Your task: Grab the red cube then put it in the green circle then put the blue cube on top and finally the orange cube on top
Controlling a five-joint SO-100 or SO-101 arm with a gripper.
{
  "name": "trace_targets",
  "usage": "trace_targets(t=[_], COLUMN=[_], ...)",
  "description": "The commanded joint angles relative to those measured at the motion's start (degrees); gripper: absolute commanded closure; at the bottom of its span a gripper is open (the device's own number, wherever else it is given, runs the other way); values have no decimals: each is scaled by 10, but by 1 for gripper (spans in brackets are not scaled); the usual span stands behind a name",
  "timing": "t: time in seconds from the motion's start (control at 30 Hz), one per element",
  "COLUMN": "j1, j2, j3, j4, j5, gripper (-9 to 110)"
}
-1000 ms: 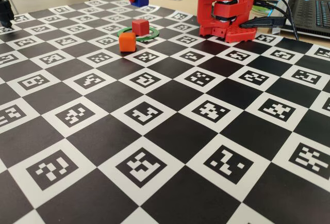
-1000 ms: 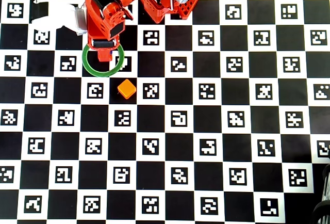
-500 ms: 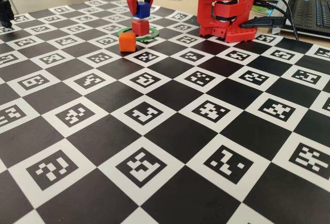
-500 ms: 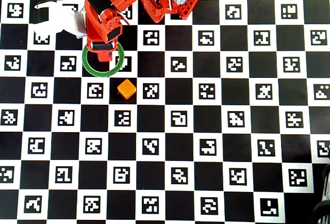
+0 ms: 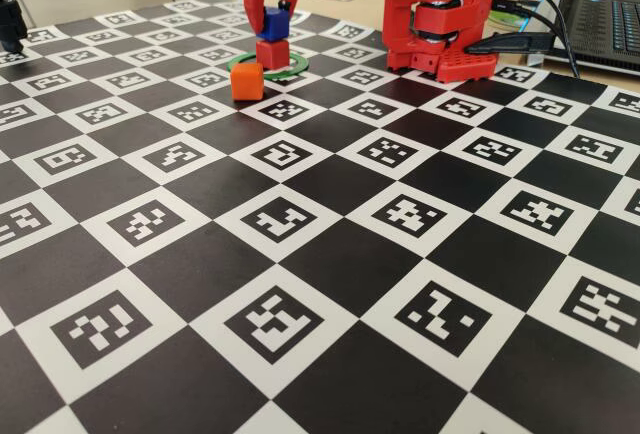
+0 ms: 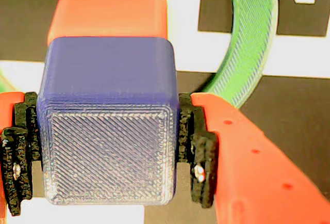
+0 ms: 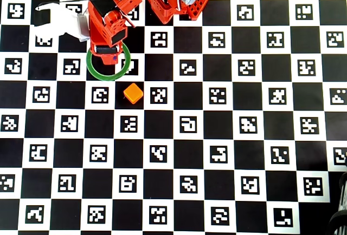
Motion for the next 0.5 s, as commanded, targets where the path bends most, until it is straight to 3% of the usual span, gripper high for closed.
trace_targets(t=[0.0,0.47], j1=[6,7], j2=[4,5], j3=[-4,10], j4=[-7,-23], j5=[-6,-15], gripper=[96,96])
